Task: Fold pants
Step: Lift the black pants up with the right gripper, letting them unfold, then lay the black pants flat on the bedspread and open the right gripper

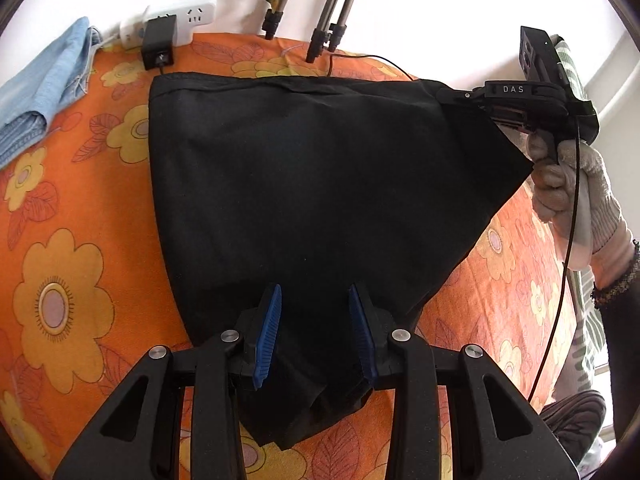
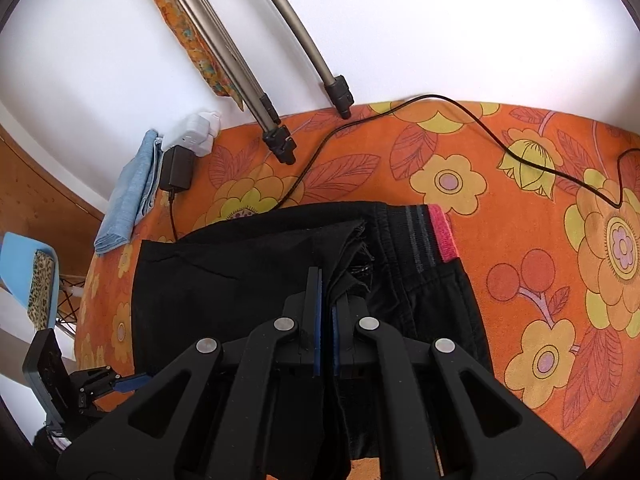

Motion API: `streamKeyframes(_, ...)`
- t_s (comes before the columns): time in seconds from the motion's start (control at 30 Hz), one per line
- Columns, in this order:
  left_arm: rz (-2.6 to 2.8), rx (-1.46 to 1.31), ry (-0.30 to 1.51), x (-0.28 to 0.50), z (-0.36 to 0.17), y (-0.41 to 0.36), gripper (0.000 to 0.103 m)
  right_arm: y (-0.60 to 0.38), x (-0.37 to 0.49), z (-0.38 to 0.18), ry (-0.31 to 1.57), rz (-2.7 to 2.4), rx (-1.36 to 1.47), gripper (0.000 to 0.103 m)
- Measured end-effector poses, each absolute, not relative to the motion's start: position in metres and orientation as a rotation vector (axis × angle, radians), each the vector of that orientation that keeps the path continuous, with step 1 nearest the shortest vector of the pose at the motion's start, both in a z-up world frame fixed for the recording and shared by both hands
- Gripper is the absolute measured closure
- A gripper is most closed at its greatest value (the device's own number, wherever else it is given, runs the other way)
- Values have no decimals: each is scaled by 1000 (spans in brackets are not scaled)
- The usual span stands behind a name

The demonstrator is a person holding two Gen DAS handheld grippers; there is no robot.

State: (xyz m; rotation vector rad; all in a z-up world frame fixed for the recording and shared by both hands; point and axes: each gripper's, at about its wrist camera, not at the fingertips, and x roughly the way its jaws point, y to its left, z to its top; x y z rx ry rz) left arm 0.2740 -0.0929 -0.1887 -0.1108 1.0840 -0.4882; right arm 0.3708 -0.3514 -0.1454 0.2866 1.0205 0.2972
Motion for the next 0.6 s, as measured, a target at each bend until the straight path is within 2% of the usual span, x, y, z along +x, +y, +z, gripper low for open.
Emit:
streamKeyframes(0.2, -473, -103, 1085, 274, -190, -91, 69, -353, 374, -158, 1032, 306, 267, 99)
streamKeyframes(0.37, -472, -81, 1084, 276, -192, -97, 69, -359, 376, -159, 1064, 408, 346, 93)
streamKeyframes(0.47, -470, -91, 1086, 279, -193, -98, 69, -363, 382, -160, 1090, 411, 367, 56)
streamKeyframes(0.6, -467, -92, 1083, 281, -195, -99, 69, -368, 395, -162, 1080, 410, 412, 55)
